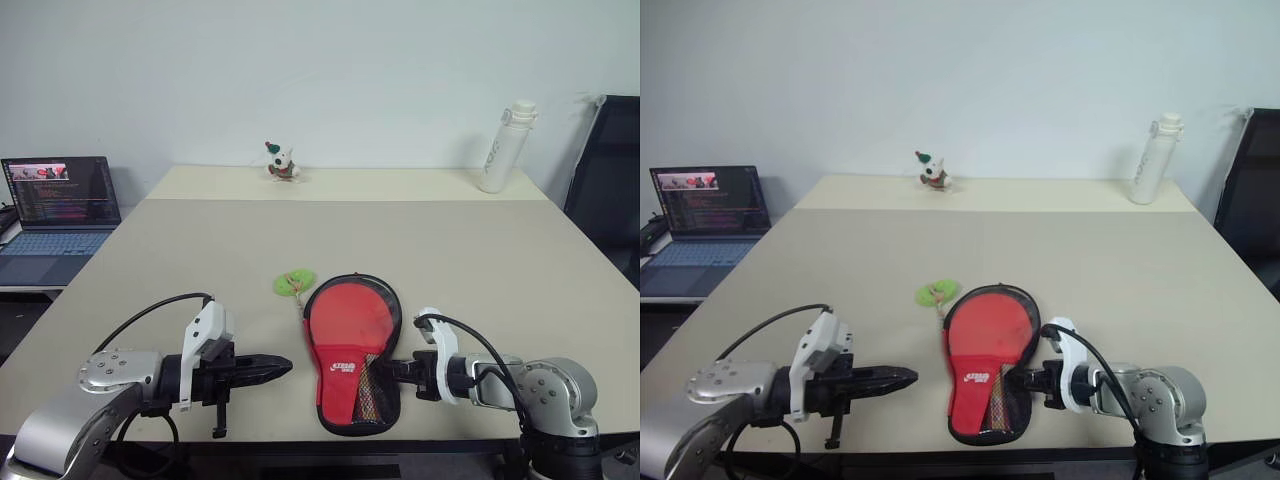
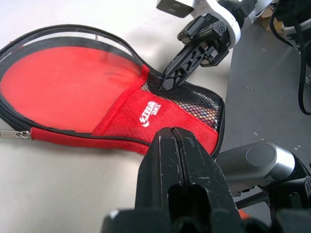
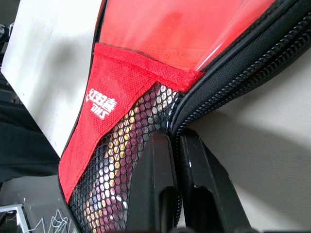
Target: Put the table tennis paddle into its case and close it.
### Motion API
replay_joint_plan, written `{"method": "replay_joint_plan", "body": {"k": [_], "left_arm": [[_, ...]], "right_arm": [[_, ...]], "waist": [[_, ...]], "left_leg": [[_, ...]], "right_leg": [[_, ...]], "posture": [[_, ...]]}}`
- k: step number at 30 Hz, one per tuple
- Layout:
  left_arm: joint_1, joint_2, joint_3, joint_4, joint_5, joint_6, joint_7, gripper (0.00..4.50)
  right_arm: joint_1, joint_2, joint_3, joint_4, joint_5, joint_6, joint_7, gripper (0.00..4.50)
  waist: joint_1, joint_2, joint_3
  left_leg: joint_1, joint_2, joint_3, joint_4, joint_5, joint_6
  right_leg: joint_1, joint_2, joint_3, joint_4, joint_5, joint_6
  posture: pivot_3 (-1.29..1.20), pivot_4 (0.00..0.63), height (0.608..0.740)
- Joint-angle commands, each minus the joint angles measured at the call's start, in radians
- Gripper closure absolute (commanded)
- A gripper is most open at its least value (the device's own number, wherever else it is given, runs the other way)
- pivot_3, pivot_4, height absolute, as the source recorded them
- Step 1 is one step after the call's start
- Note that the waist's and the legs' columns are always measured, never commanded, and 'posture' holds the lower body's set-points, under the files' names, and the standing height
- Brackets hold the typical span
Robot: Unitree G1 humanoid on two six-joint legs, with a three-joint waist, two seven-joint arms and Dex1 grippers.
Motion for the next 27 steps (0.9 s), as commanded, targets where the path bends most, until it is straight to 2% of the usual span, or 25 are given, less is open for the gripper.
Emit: {"method": "replay_joint_plan", "body": {"k": [1, 5, 6, 9, 12, 19, 22, 25, 27], "left_arm": [[-0.006, 0.013, 0.004, -0.021, -0.01, -0.007, 0.002, 4.5], [-0.004, 0.008, 0.001, -0.025, -0.007, -0.009, 0.009, 4.5], [-0.003, 0.007, 0.0, -0.026, -0.007, -0.009, 0.011, 4.5], [0.0, 0.004, -0.001, -0.028, -0.005, -0.013, 0.015, 4.5], [0.003, 0.002, -0.004, -0.031, -0.005, -0.015, 0.022, 4.5], [0.018, -0.008, -0.006, -0.036, -0.006, -0.028, 0.03, 4.5], [0.013, -0.017, -0.007, -0.027, -0.007, -0.02, 0.049, 4.5], [-0.009, -0.032, -0.004, 0.001, -0.007, -0.003, 0.089, 4.5], [-0.04, -0.051, -0.003, 0.035, 0.002, 0.01, 0.135, 4.5]], "right_arm": [[0.004, -0.005, -0.002, -0.014, 0.087, 0.014, -0.041, 4.49], [-0.004, 0.002, -0.011, 0.001, 0.111, 0.014, -0.098, 4.49], [-0.004, -0.001, -0.016, 0.0, 0.121, 0.014, -0.109, 4.24], [0.002, -0.011, -0.029, -0.009, 0.158, 0.014, -0.139, 3.42], [0.009, -0.027, -0.048, -0.025, 0.198, 0.014, -0.166, 2.38], [-0.02, -0.293, 0.074, -0.173, 0.198, -0.062, 0.042, 0.02], [-0.055, -0.365, 0.088, -0.162, 0.179, -0.149, 0.136, 0.02], [-0.133, -0.352, 0.09, -0.114, 0.172, -0.26, 0.216, 0.02], [-0.191, -0.322, 0.142, -0.061, 0.114, -0.334, 0.227, 0.02]], "waist": [[0.0, 0.0, 0.0], [0.0, 0.0, 0.0], [0.0, 0.0, 0.0], [0.0, 0.0, 0.0], [0.0, 0.0, 0.0], [0.002, -0.001, 0.0], [0.0, -0.001, 0.0], [-0.001, -0.001, 0.0], [-0.001, -0.001, -0.001]], "left_leg": [[0.0, 0.0, 0.0, 0.0, 0.0, 0.0], [0.0, 0.0, 0.0, 0.0, 0.0, 0.0], [0.0, 0.0, 0.0, 0.0, 0.0, 0.0], [0.0, 0.0, 0.0, 0.0, 0.0, 0.0], [0.0, 0.0, 0.0, 0.0, 0.0, 0.0], [0.0, 0.0, 0.0, 0.0, 0.0, 0.0], [0.0, 0.001, 0.0, 0.0, 0.0, 0.0], [0.0, 0.001, 0.0, 0.0, 0.0, 0.0], [0.001, 0.001, 0.0, 0.0, 0.0, 0.0]], "right_leg": [[0.0, 0.0, 0.0, 0.0, 0.0, 0.0], [0.0, 0.0, 0.0, 0.0, 0.0, 0.0], [0.0, 0.0, 0.0, 0.0, 0.0, 0.0], [0.0, 0.0, 0.0, 0.0, 0.0, 0.0], [0.0, 0.0, 0.0, 0.0, 0.0, 0.0], [0.0, 0.0, 0.0, 0.0, 0.0, 0.0], [0.0, 0.001, 0.0, 0.0, 0.0, 0.0], [0.0, 0.001, 0.001, 0.0, 0.0, 0.0], [0.0, 0.001, 0.0, 0.0, 0.0, 0.0]], "posture": [[0.0, 0.15, 0.74], [0.0, 0.15, 0.74], [0.0, 0.15, 0.74], [0.0, 0.15, 0.74], [0.0, 0.15, 0.74], [0.0, 0.15, 0.74], [0.0, 0.15, 0.74], [0.0, 0.15, 0.74], [0.0, 0.15, 0.74]]}}
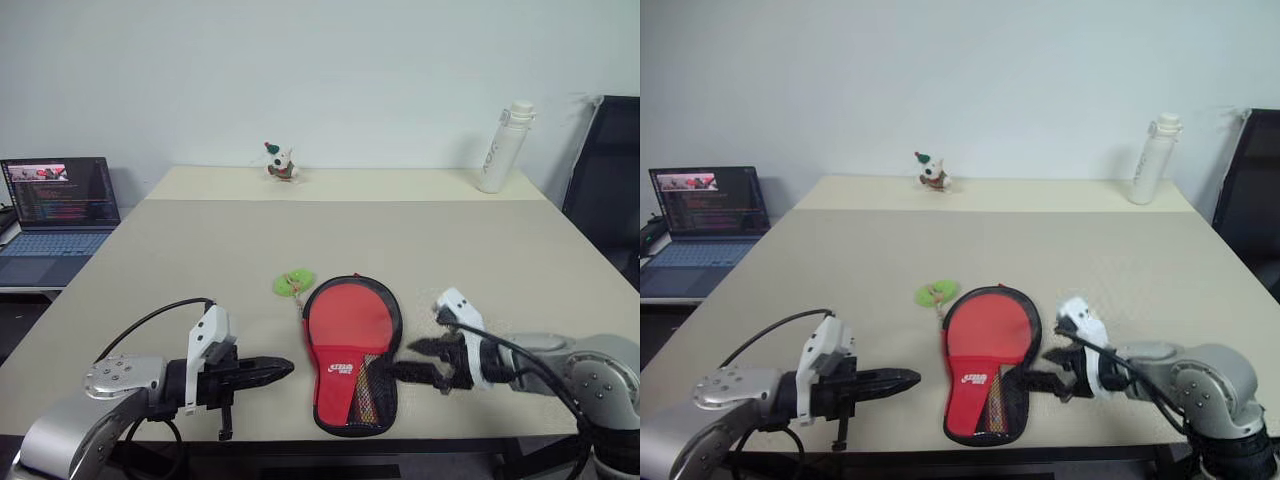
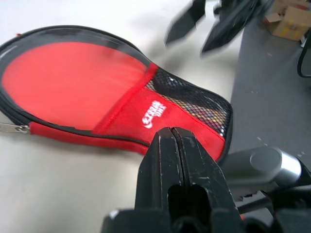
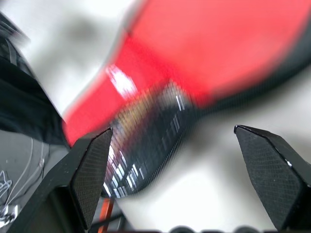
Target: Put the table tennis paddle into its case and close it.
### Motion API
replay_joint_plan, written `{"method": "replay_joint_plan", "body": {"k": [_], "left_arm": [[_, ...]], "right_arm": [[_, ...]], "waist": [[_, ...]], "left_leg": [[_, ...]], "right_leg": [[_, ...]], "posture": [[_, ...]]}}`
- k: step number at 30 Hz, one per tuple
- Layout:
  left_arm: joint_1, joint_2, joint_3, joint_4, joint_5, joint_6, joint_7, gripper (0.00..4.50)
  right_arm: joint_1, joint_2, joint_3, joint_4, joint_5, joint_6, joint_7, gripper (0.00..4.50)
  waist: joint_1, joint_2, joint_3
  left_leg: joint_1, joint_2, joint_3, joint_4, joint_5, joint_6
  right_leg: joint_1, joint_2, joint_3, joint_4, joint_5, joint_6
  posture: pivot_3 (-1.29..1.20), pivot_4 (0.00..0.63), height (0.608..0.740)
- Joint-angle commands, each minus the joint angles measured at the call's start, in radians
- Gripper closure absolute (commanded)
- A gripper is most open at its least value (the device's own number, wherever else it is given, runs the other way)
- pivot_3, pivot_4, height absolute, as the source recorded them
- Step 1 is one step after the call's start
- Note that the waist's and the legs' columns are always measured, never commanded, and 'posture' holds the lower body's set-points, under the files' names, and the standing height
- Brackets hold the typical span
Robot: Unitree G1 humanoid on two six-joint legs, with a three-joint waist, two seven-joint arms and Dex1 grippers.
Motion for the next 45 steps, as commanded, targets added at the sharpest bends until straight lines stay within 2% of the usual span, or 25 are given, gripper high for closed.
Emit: {"method": "replay_joint_plan", "body": {"k": [1, 2, 5, 10, 16, 22, 30, 34, 37, 41, 43, 45], "left_arm": [[-0.055, -0.026, 0.015, 0.041, 0.011, 0.014, 0.077, 4.5], [-0.068, -0.029, 0.013, 0.056, 0.018, 0.013, 0.088, 4.5], [-0.111, -0.033, -0.024, 0.128, 0.114, -0.033, 0.135, 3.93], [-0.228, -0.094, -0.055, 0.261, 0.221, -0.071, 0.253, 2.14], [-0.375, -0.173, -0.112, 0.418, 0.315, -0.096, 0.322, 0.02], [-0.556, -0.23, -0.18, 0.664, 0.385, -0.128, 0.293, 0.02], [-0.85, -0.329, -0.217, 1.207, 0.486, -0.262, 0.259, 0.02], [-0.948, -0.373, -0.228, 1.435, 0.538, -0.324, 0.243, 0.02], [-0.974, -0.396, -0.238, 1.508, 0.564, -0.355, 0.202, 0.02], [-0.968, -0.411, -0.245, 1.504, 0.578, -0.371, 0.143, 0.02], [-0.951, -0.413, -0.248, 1.478, 0.583, -0.377, 0.127, 0.39], [-0.928, -0.41, -0.25, 1.444, 0.588, -0.379, 0.114, 0.94]], "right_arm": [[-0.086, 0.046, 0.075, 0.07, -0.086, -0.143, 0.034, 0.02], [-0.103, 0.063, 0.108, 0.098, -0.121, -0.177, 0.038, 0.02], [-0.145, 0.142, 0.226, 0.205, -0.24, -0.3, 0.043, 0.0], [-0.149, 0.199, 0.336, 0.332, -0.404, -0.45, 0.056, 0.0], [-0.115, 0.205, 0.383, 0.348, -0.491, -0.505, 0.092, 0.0], [-0.089, 0.205, 0.43, 0.361, -0.58, -0.54, 0.105, 0.0], [-0.07, 0.249, 0.431, 0.349, -0.629, -0.524, 0.093, 0.0], [-0.065, 0.267, 0.424, 0.343, -0.645, -0.517, 0.08, 0.0], [-0.06, 0.274, 0.414, 0.339, -0.657, -0.513, 0.069, 0.0], [-0.054, 0.282, 0.403, 0.333, -0.667, -0.504, 0.059, 0.0], [-0.051, 0.285, 0.4, 0.334, -0.67, -0.502, 0.054, 0.0], [-0.053, 0.291, 0.401, 0.346, -0.681, -0.511, 0.044, 0.0]], "waist": [[0.0, -0.001, -0.001], [0.001, -0.001, -0.001], [0.001, -0.003, -0.002], [0.011, -0.003, -0.002], [0.015, -0.005, -0.003], [0.013, -0.005, -0.003], [0.011, -0.005, -0.003], [0.011, -0.005, -0.003], [0.013, -0.005, -0.003], [0.013, -0.005, -0.003], [0.013, -0.005, -0.003], [0.013, -0.005, -0.003]], "left_leg": [[0.0, 0.0, 0.0, 0.0, 0.0, 0.0], [0.0, 0.0, 0.0, 0.0, 0.0, 0.0], [0.0, 0.0, 0.0, 0.0, 0.0, 0.0], [-0.001, 0.0, 0.001, 0.001, 0.0, 0.0], [-0.001, 0.0, 0.001, 0.002, 0.0, 0.0], [-0.001, 0.0, 0.001, 0.002, 0.0, -0.001], [-0.001, 0.0, 0.002, 0.003, 0.002, -0.004], [-0.001, 0.0, 0.002, 0.004, 0.002, -0.004], [-0.001, 0.0, 0.002, 0.004, 0.002, -0.004], [-0.001, 0.0, 0.002, 0.007, 0.002, -0.004], [-0.001, 0.0, 0.002, 0.008, 0.002, -0.004], [-0.001, 0.0, 0.002, 0.01, 0.002, -0.004]], "right_leg": [[0.0, 0.0, 0.0, 0.0, 0.0, 0.0], [0.0, 0.0, 0.0, 0.0, 0.0, 0.0], [0.0, 0.0, 0.0, 0.0, 0.0, 0.0], [-0.001, -0.001, 0.0, 0.0, 0.0, 0.0], [0.0, -0.001, 0.0, 0.0, 0.001, 0.0], [-0.001, 0.0, 0.0, 0.001, 0.001, 0.0], [-0.001, 0.0, 0.0, 0.002, 0.001, 0.0], [-0.001, 0.0, -0.001, 0.002, 0.001, -0.001], [-0.001, 0.0, -0.001, 0.002, 0.001, -0.001], [0.0, -0.001, -0.001, 0.003, 0.001, -0.001], [0.0, -0.001, -0.001, 0.004, 0.001, -0.001], [0.0, -0.001, -0.001, 0.006, 0.001, -0.001]], "posture": [[0.0, 0.15, 0.74], [0.0, 0.15, 0.74], [0.0, 0.15, 0.74], [0.0, 0.15, 0.74], [0.0, 0.15, 0.74], [0.0, 0.15, 0.74], [0.0, 0.15, 0.74], [0.0, 0.15, 0.74], [0.0, 0.15, 0.74], [0.0, 0.15, 0.74], [0.0, 0.15, 0.74], [0.0, 0.15, 0.74]]}}
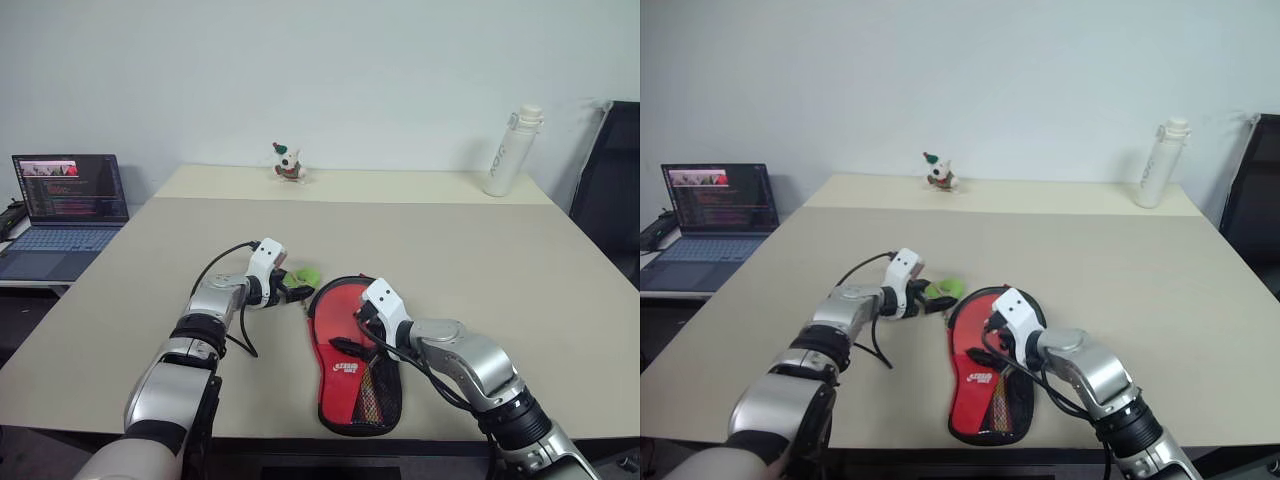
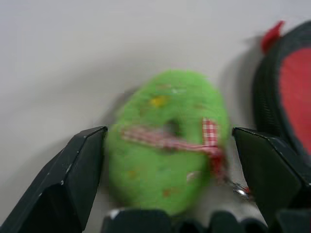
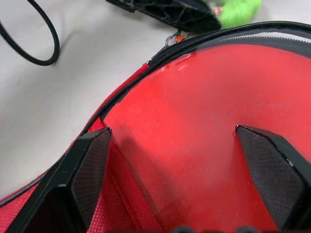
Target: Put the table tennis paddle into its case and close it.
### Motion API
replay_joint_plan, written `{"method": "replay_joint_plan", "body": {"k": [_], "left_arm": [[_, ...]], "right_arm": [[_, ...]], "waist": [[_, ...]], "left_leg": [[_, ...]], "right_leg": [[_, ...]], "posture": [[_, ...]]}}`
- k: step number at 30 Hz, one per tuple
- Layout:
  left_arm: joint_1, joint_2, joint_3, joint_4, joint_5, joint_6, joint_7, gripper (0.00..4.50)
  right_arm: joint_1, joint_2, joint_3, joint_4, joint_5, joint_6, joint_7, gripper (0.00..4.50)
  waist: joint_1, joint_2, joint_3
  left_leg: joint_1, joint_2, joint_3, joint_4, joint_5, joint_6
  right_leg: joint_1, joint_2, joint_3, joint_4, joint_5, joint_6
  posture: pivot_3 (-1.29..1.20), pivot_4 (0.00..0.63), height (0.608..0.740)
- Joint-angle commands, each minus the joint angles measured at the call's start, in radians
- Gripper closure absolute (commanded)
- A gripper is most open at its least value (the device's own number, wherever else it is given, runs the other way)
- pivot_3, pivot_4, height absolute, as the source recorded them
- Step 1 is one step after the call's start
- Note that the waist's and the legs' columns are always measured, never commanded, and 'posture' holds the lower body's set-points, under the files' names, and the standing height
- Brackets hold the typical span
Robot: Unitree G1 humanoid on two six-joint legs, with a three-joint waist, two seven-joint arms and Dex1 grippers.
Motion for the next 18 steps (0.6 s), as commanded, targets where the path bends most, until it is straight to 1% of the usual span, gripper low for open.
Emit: {"method": "replay_joint_plan", "body": {"k": [1, 7, 10, 11, 14, 18], "left_arm": [[0.038, -0.01, -0.012, -0.058, 0.011, 0.002, -0.042, 1.29], [0.093, -0.001, -0.006, -0.166, 0.009, 0.037, -0.053, 3.47], [0.092, 0.002, -0.001, -0.191, 0.017, 0.041, -0.03, 4.39], [0.084, 0.002, -0.002, -0.187, 0.023, 0.033, -0.018, 4.46], [0.048, -0.006, -0.01, -0.132, 0.059, -0.015, 0.041, 4.46], [-0.029, -0.04, -0.02, 0.02, 0.113, -0.094, 0.146, 4.46]], "right_arm": [[0.003, 0.012, -0.016, -0.008, -0.025, -0.012, -0.021, 0.0], [-0.023, 0.035, -0.016, 0.057, -0.066, -0.052, -0.033, 0.0], [-0.023, 0.041, 0.013, 0.071, -0.085, -0.065, -0.019, 0.0], [-0.021, 0.048, 0.02, 0.074, -0.091, -0.067, -0.017, 0.0], [-0.014, 0.072, 0.033, 0.081, -0.097, -0.068, -0.008, 0.0], [-0.002, 0.096, 0.051, 0.097, -0.106, -0.058, -0.001, 0.0]], "waist": [[0.0, 0.0, 0.0], [-0.002, 0.0, 0.0], [-0.002, 0.0, 0.0], [-0.002, 0.0, 0.0], [-0.002, 0.0, 0.0], [-0.001, 0.0, 0.0]], "left_leg": [[0.0, 0.0, 0.0, 0.001, 0.0, 0.0], [0.0, 0.0, 0.0, 0.006, 0.0, 0.0], [0.001, 0.0, -0.001, 0.006, 0.0, 0.001], [0.001, 0.0, -0.001, 0.007, -0.001, 0.002], [0.001, 0.0, -0.001, 0.007, -0.001, 0.002], [0.001, 0.0, -0.001, 0.007, -0.001, 0.003]], "right_leg": [[0.0, 0.0, 0.0, 0.001, 0.0, 0.0], [0.0, 0.0, 0.001, 0.008, 0.0, 0.0], [-0.001, 0.0, 0.0, 0.01, 0.0, 0.0], [-0.001, 0.0, 0.0, 0.01, 0.0, 0.0], [-0.001, 0.0, 0.0, 0.011, 0.0, 0.0], [-0.001, 0.0, 0.0, 0.011, 0.0, 0.0]], "posture": [[0.0, 0.15, 0.74], [0.0, 0.15, 0.74], [0.0, 0.15, 0.74], [0.0, 0.15, 0.74], [0.0, 0.15, 0.74], [0.0, 0.15, 0.74]]}}
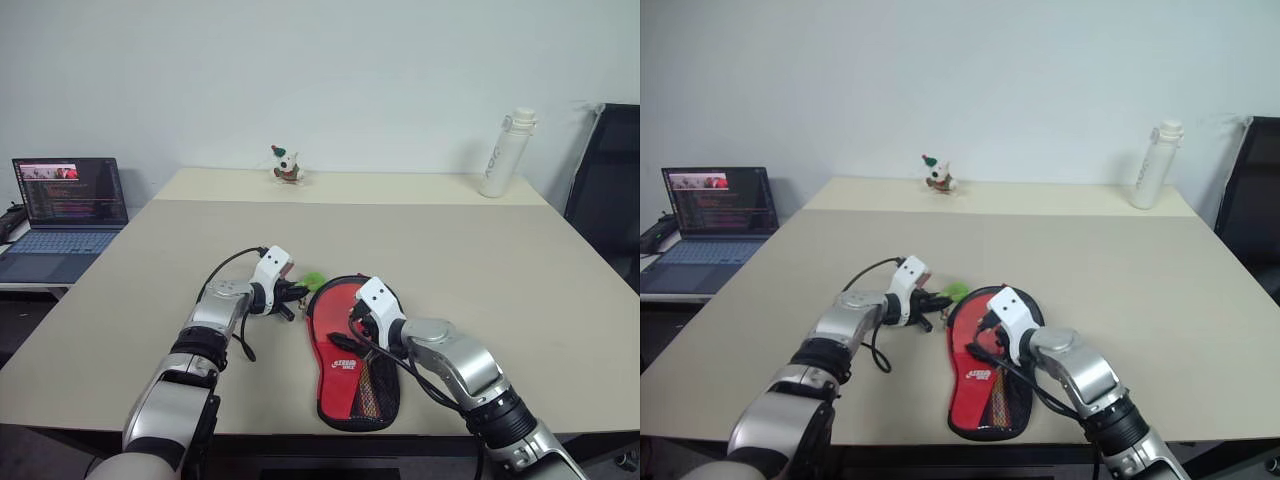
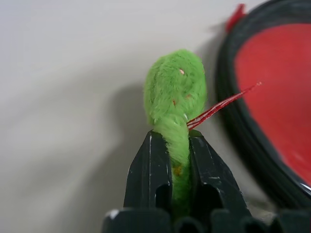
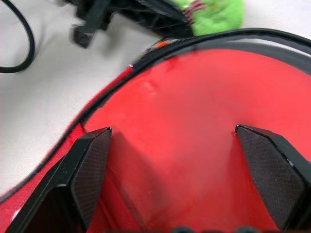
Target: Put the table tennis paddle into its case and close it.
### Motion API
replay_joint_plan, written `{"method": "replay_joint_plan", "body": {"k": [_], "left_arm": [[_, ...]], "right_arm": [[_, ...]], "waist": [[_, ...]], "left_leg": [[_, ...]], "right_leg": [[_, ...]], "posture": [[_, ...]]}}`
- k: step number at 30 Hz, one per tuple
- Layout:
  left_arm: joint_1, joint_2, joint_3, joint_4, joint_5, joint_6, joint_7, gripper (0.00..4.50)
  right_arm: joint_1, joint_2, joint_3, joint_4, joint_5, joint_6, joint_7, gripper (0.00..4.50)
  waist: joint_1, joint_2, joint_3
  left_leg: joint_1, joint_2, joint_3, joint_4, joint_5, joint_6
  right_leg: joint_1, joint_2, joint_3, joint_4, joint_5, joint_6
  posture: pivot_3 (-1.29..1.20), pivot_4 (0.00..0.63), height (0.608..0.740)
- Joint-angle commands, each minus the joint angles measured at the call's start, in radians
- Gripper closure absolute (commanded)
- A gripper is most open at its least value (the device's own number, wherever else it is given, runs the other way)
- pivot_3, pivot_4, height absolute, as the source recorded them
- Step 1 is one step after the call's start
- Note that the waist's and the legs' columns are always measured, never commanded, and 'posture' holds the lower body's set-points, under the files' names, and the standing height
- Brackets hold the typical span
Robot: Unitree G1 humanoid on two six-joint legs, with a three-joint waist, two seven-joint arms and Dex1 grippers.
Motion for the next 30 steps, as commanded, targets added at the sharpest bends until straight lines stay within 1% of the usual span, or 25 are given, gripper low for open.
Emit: {"method": "replay_joint_plan", "body": {"k": [1, 5, 9, 11, 15, 21, 26, 30], "left_arm": [[-0.078, -0.028, -0.007, 0.11, 0.051, -0.087, 0.113, 4.46], [-0.167, -0.089, 0.005, 0.233, 0.076, -0.157, 0.237, 4.46], [-0.249, -0.152, 0.001, 0.305, 0.105, -0.208, 0.322, 4.46], [-0.281, -0.181, 0.002, 0.324, 0.115, -0.231, 0.339, 4.46], [-0.322, -0.237, -0.018, 0.338, 0.149, -0.29, 0.332, 4.46], [-0.348, -0.322, -0.039, 0.348, 0.187, -0.381, 0.273, 4.46], [-0.368, -0.384, -0.044, 0.348, 0.206, -0.417, 0.253, 4.46], [-0.371, -0.41, -0.047, 0.348, 0.216, -0.436, 0.248, 4.46]], "right_arm": [[0.013, 0.012, 0.03, 0.021, -0.008, 0.017, 0.018, 0.0], [0.028, 0.011, 0.047, 0.038, -0.025, 0.019, 0.028, 0.0], [0.038, 0.017, 0.057, 0.055, -0.043, 0.019, 0.023, 0.0], [0.045, 0.025, 0.058, 0.061, -0.052, 0.02, 0.015, 0.0], [0.068, 0.038, 0.061, 0.057, -0.068, 0.033, 0.0, 0.0], [0.1, 0.04, 0.074, 0.021, -0.077, 0.055, 0.0, 0.0], [0.11, 0.037, 0.072, -0.002, -0.085, 0.071, 0.003, 0.0], [0.115, 0.034, 0.072, -0.017, -0.087, 0.081, 0.006, 0.0]], "waist": [[0.0, 0.0, 0.0], [0.003, -0.002, -0.001], [0.002, -0.003, -0.002], [0.002, -0.003, -0.002], [0.001, -0.003, -0.002], [0.002, -0.003, -0.002], [0.004, -0.003, -0.002], [0.004, -0.003, -0.002]], "left_leg": [[0.0, 0.0, 0.0, 0.0, 0.0, 0.0], [0.0, 0.0, -0.001, 0.001, 0.0, 0.002], [0.0, -0.001, -0.001, 0.001, 0.0, 0.002], [0.0, -0.001, -0.001, 0.0, 0.0, 0.002], [0.0, -0.001, 0.0, 0.0, 0.001, 0.001], [0.0, -0.001, 0.0, 0.0, 0.002, -0.001], [0.0, -0.002, 0.0, 0.0, 0.002, -0.001], [0.0, -0.002, 0.0, -0.001, 0.002, -0.001]], "right_leg": [[0.0, 0.0, 0.0, 0.0, 0.0, 0.0], [0.001, 0.0, -0.001, 0.001, 0.001, 0.0], [0.001, 0.0, -0.001, 0.001, 0.001, 0.0], [0.0, 0.0, -0.001, 0.001, 0.001, 0.0], [0.0, 0.0, -0.001, 0.0, 0.001, 0.0], [0.0, 0.0, -0.001, 0.0, 0.001, 0.0], [0.0, 0.0, -0.001, -0.001, 0.001, 0.0], [0.0, 0.0, -0.001, -0.001, 0.001, 0.0]], "posture": [[0.0, 0.15, 0.74], [0.0, 0.15, 0.74], [0.0, 0.15, 0.74], [0.0, 0.15, 0.74], [0.0, 0.15, 0.74], [0.0, 0.15, 0.74], [0.0, 0.15, 0.74], [0.0, 0.15, 0.74]]}}
